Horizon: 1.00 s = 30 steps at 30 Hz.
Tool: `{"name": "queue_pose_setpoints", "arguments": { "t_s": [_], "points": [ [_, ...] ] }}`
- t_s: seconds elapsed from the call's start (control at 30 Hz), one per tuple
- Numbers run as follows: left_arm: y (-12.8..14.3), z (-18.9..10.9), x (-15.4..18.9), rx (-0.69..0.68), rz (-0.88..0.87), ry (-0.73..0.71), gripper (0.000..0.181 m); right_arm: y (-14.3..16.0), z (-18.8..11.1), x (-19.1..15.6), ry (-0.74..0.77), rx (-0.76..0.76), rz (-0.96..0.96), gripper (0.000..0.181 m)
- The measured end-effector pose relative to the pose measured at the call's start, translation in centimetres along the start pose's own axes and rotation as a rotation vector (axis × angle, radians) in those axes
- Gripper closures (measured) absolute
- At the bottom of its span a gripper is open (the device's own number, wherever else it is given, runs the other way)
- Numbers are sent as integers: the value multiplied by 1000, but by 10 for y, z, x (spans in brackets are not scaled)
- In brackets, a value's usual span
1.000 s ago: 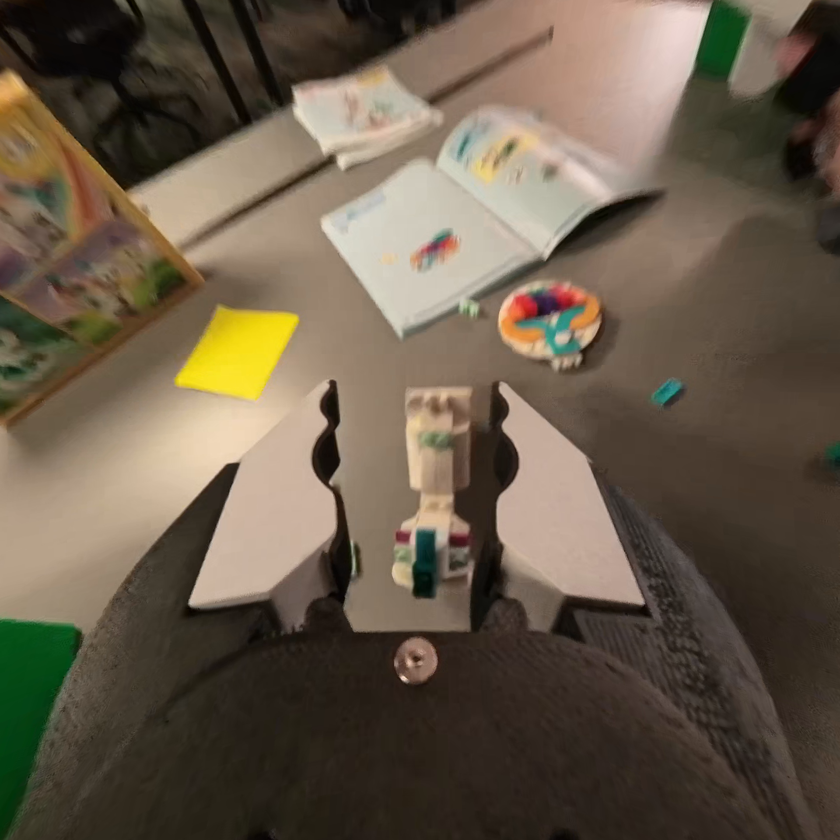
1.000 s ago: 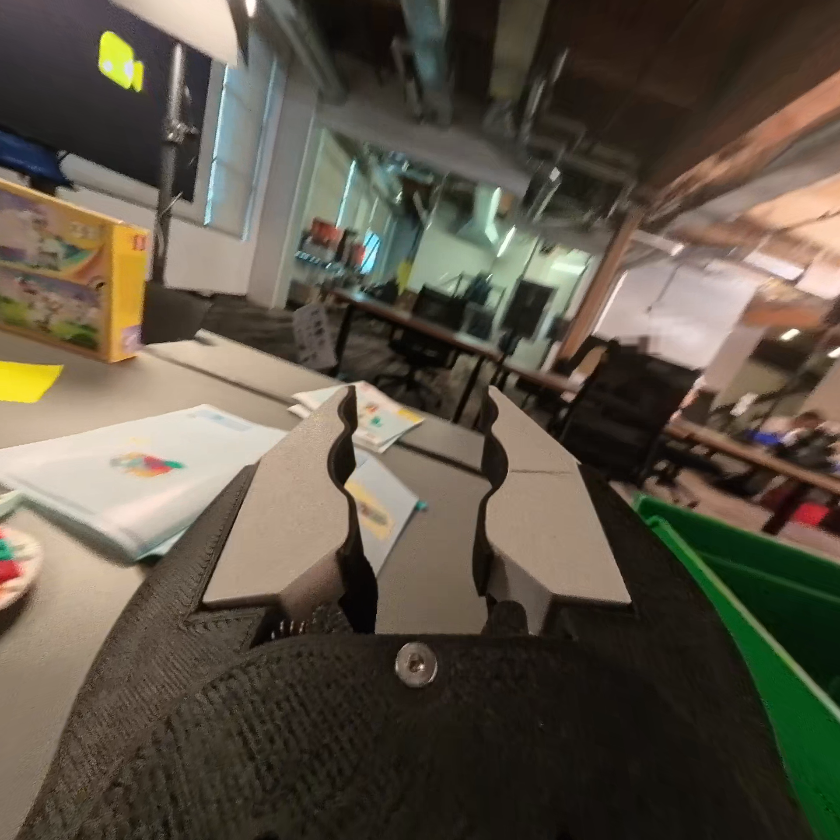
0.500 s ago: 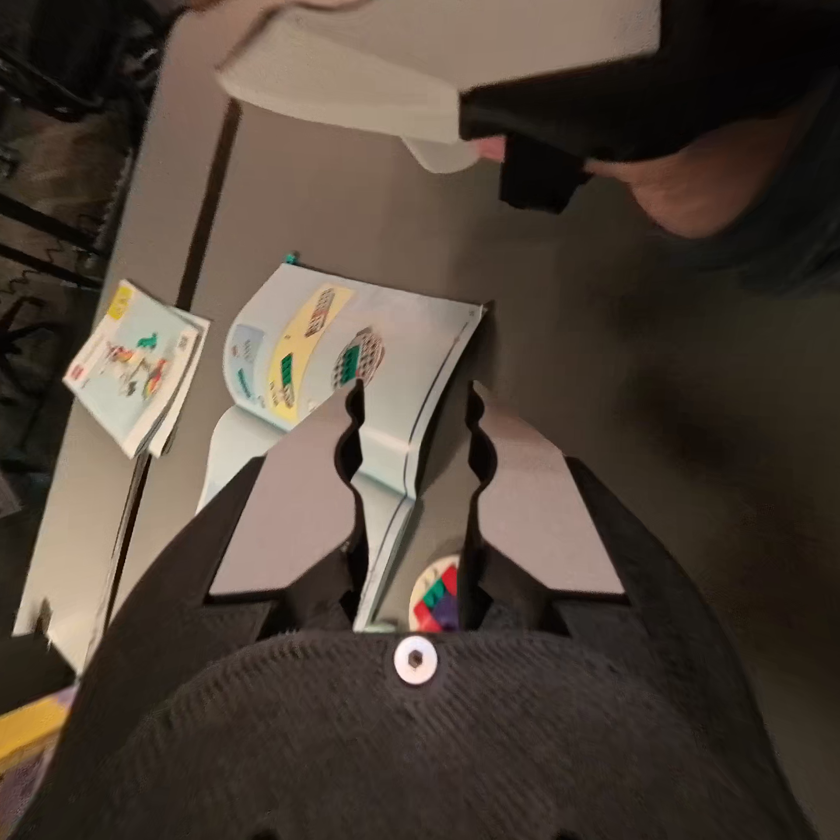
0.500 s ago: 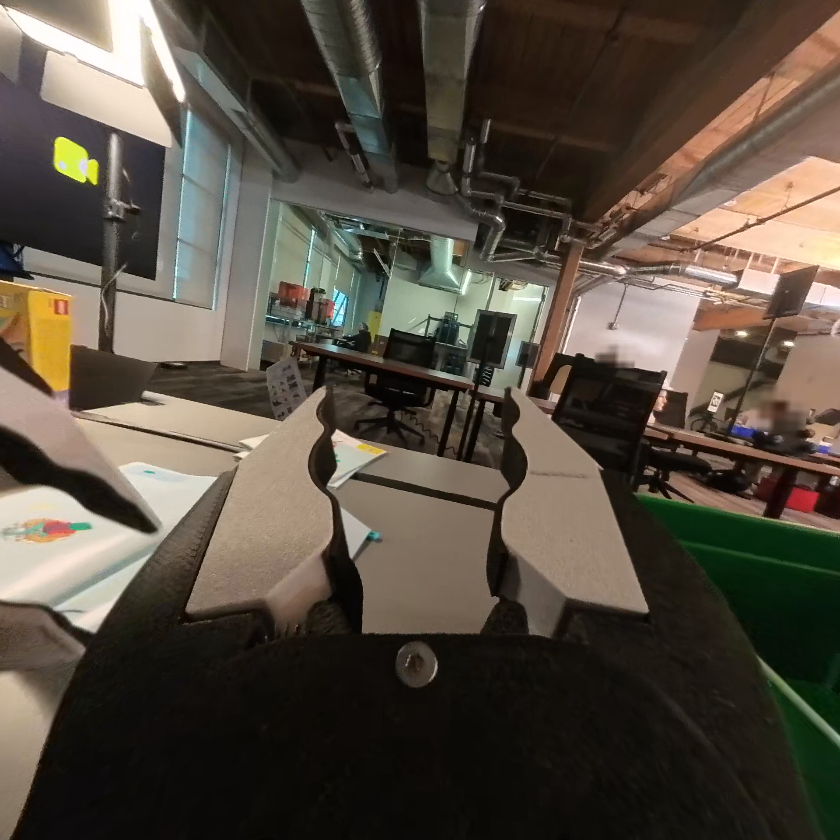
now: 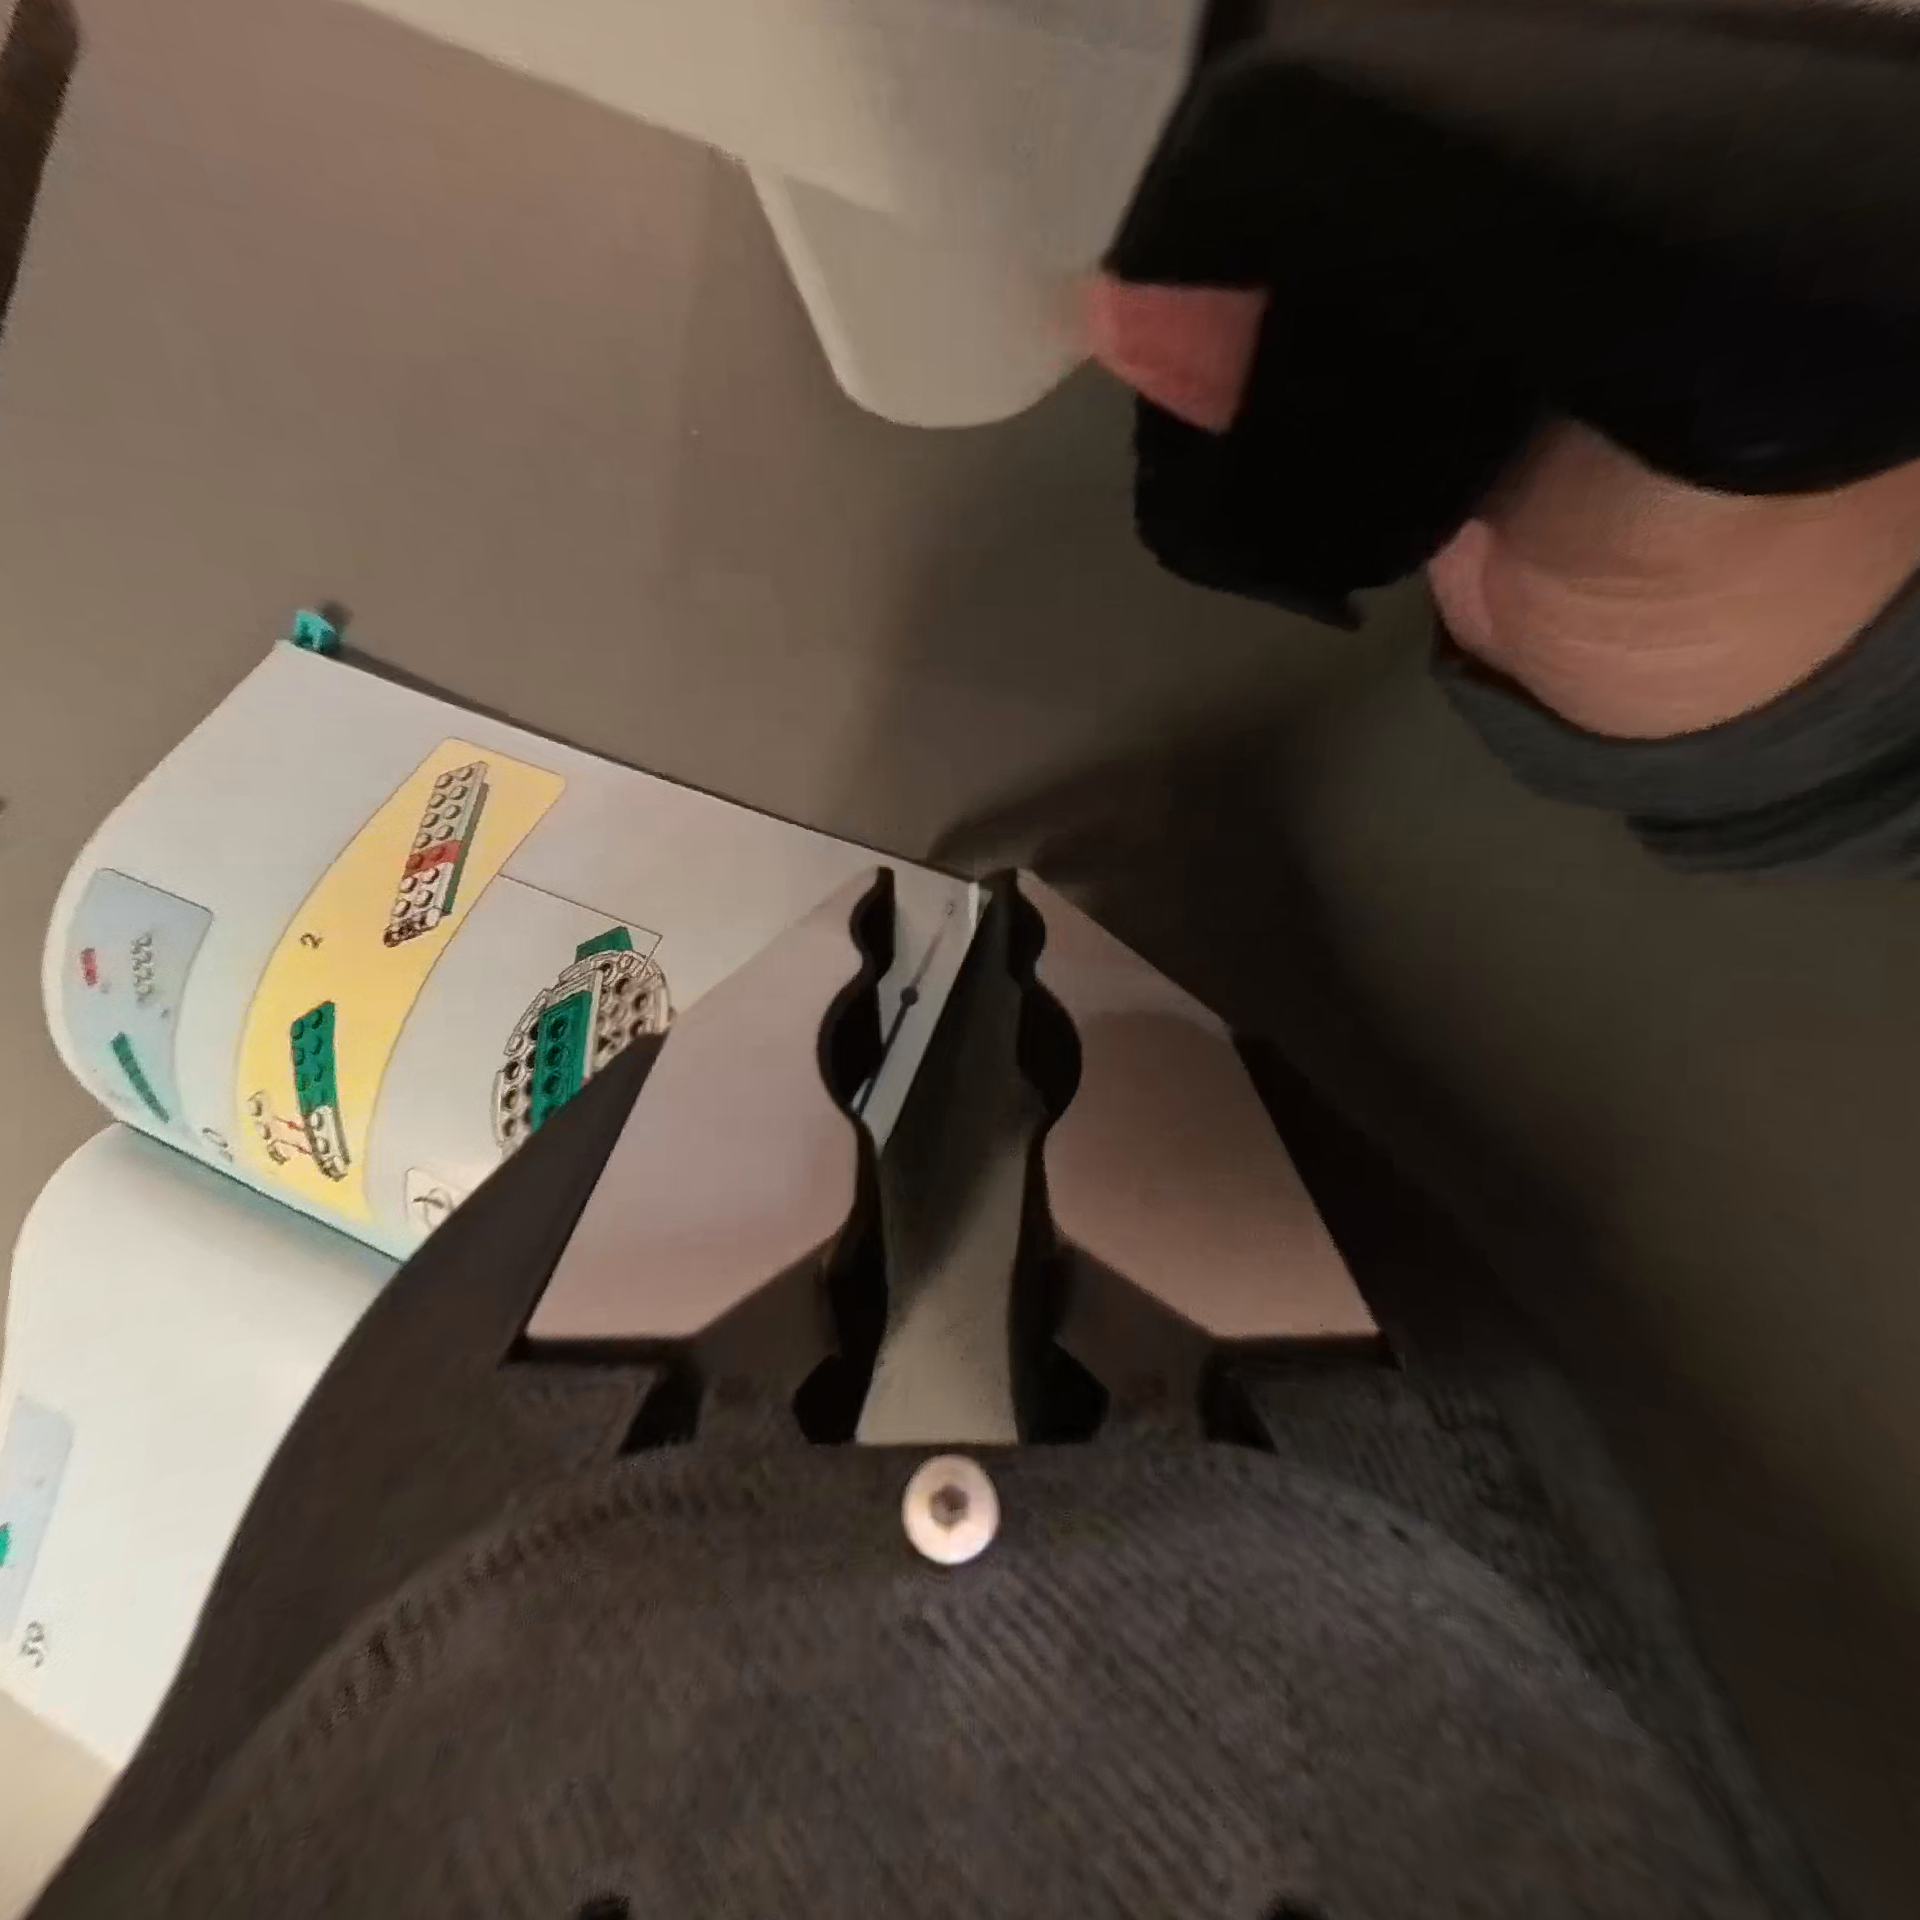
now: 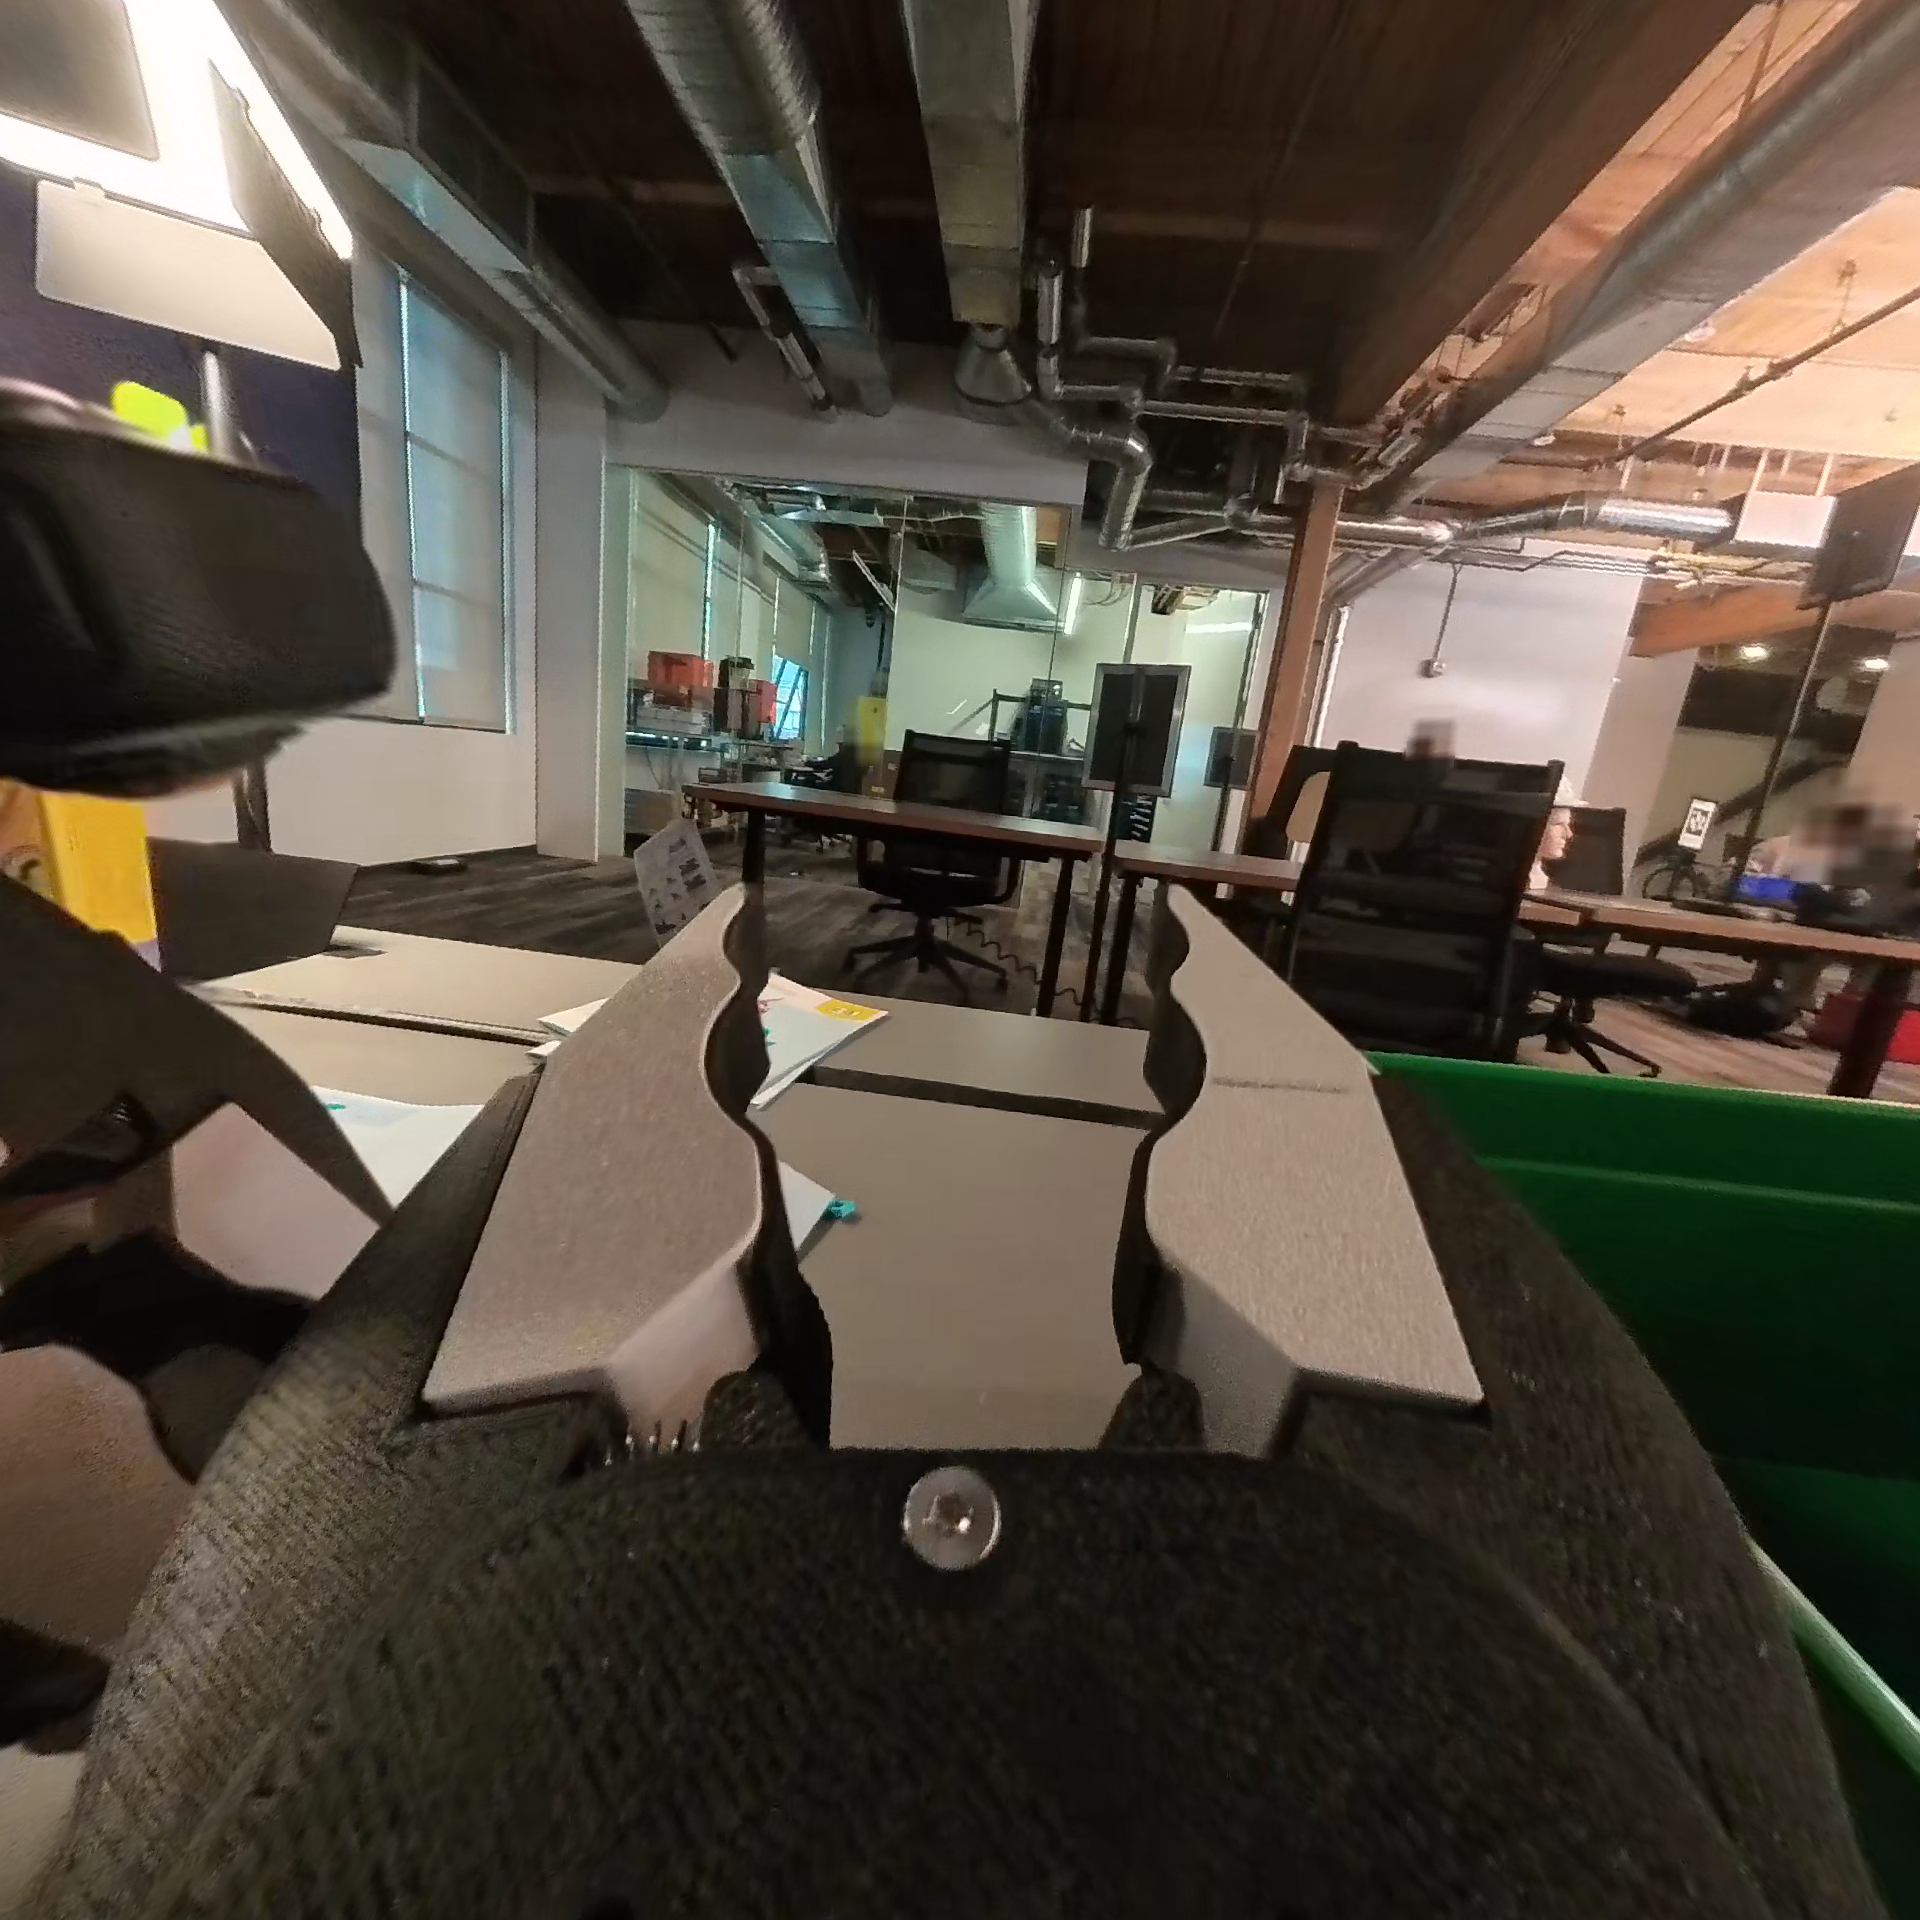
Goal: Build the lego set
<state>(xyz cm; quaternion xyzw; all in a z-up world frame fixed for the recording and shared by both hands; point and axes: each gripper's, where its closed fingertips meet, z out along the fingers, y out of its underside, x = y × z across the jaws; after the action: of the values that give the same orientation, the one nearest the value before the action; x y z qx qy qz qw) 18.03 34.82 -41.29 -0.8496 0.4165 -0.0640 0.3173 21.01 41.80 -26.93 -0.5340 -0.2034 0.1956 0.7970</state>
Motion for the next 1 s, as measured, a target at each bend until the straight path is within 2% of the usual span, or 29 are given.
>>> {"name": "queue_pose_setpoints", "arguments": {
  "t_s": [0.1, 0.13, 0.17, 0.37, 0.53, 0.63, 0.7, 0.83, 0.9, 1.0],
  "points": [
    [2, 3, 1, -12, -62, 29, 169, 2, 0, 0, -6, -7, 10, 110],
    [2, 3, 2, -11, -84, 40, 179, 2, 1, -1, -11, -11, 12, 110],
    [2, 4, 3, -6, -102, 51, 181, 3, 1, -2, -14, -14, 14, 110],
    [1, -1, 3, 35, -290, 145, 181, 3, 0, -3, -26, -13, 16, 112],
    [-10, -23, -7, 203, -550, 264, 181, 2, 0, -8, -49, -16, 13, 116],
    [-20, -52, -25, 375, -683, 286, 181, 2, 0, -16, -84, -24, -14, 120],
    [-22, -80, -46, 514, -741, 199, 181, 2, -1, -24, -114, -29, -53, 126],
    [8, -141, -87, 682, -806, -160, 181, 11, -3, -56, -254, -80, -160, 155],
    [32, -163, -97, 688, -842, -295, 181, 19, -6, -77, -359, -129, -213, 175],
    [63, -181, -102, 667, -882, -403, 181, 33, -17, -115, -543, -182, -300, 181]
  ]
}}
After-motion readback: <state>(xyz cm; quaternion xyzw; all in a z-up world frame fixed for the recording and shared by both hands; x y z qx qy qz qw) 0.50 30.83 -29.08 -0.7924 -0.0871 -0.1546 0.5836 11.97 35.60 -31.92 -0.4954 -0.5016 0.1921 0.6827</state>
